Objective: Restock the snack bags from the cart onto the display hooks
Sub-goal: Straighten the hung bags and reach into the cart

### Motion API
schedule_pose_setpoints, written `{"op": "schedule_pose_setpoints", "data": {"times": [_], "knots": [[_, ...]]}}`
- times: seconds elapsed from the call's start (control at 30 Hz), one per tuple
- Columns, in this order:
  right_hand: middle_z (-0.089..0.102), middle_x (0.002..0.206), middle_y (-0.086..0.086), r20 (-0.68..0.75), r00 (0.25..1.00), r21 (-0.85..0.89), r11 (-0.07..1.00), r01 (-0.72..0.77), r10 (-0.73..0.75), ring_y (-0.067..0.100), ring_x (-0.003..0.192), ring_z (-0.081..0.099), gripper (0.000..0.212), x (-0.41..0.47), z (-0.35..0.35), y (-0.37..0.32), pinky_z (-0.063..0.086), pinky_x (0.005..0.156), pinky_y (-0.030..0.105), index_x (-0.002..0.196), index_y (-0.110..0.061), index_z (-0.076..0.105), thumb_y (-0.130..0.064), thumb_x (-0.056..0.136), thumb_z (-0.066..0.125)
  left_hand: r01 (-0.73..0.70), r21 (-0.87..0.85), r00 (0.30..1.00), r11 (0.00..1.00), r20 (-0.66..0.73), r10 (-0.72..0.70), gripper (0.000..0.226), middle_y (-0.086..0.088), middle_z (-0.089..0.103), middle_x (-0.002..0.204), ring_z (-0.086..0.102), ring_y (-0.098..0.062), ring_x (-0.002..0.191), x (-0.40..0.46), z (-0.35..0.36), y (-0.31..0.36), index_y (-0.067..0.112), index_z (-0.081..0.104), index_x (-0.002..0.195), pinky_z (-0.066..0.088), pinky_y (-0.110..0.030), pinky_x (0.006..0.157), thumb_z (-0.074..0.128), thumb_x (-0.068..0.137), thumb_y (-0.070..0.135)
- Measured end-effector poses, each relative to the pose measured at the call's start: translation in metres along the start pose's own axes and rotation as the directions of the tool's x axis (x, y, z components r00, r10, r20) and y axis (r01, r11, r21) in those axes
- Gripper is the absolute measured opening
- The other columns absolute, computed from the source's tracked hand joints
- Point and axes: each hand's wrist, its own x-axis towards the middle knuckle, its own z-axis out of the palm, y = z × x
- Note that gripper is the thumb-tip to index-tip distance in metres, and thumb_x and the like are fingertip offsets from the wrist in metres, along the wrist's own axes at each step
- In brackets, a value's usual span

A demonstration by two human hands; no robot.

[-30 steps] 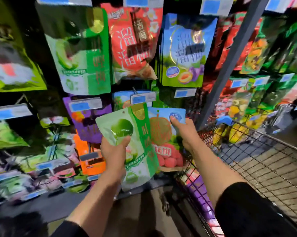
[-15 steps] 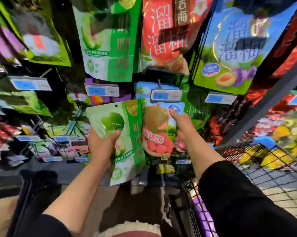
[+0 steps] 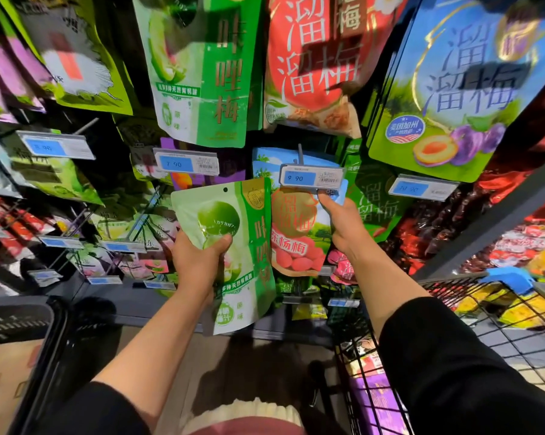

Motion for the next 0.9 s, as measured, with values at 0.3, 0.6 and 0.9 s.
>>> {"op": "schedule_pose_setpoints", "data": {"times": [0.3, 0.6, 0.9], "knots": [[0.065, 0.089, -0.007, -0.029, 0.997, -0.014, 0.998, 0.069, -0.069, 0.001, 0.077, 0.061, 0.015, 0.007, -0.001, 0.009, 0.049, 0.068, 0.012, 0.099, -0.021, 0.062, -0.008, 0.095, 0.056, -0.019, -0.01, 1.0, 1.0, 0.011, 0.019, 0.046, -0.012, 0.071, 0.101, 0.068, -0.034, 0.092, 0.001, 0.002, -0.008, 0.006, 0.059, 0.113, 0.055, -0.054, 0.085, 0.08, 0.072, 0.0], [0.053, 0.071, -0.007, -0.233, 0.972, -0.007, 0.999, 0.033, -0.034, 0.002, 0.062, 0.046, 0.031, 0.052, 0.029, -0.005, 0.038, 0.054, 0.019, 0.07, -0.016, 0.052, 0.003, 0.093, 0.047, -0.046, -0.018, 0.998, 0.999, 0.052, 0.047, 0.042, -0.005, 0.072, 0.101, 0.07, -0.019, 0.092, -0.001, -0.004, -0.006, 0.006, 0.06, 0.113, 0.056, -0.039, 0.085, 0.077, 0.075, 0.0], [0.062, 0.094, -0.002, -0.379, 0.922, -0.139, 0.98, -0.142, 0.08, 0.013, 0.084, 0.054, 0.014, 0.073, 0.035, 0.015, 0.049, 0.064, 0.023, 0.088, -0.017, 0.055, -0.025, 0.098, 0.051, -0.048, -0.001, 0.996, 0.999, 0.081, 0.048, 0.037, 0.0, 0.073, 0.097, 0.071, -0.01, 0.084, -0.011, -0.015, -0.01, 0.013, 0.062, 0.105, 0.056, -0.024, 0.074, 0.076, 0.074, -0.003]]}}
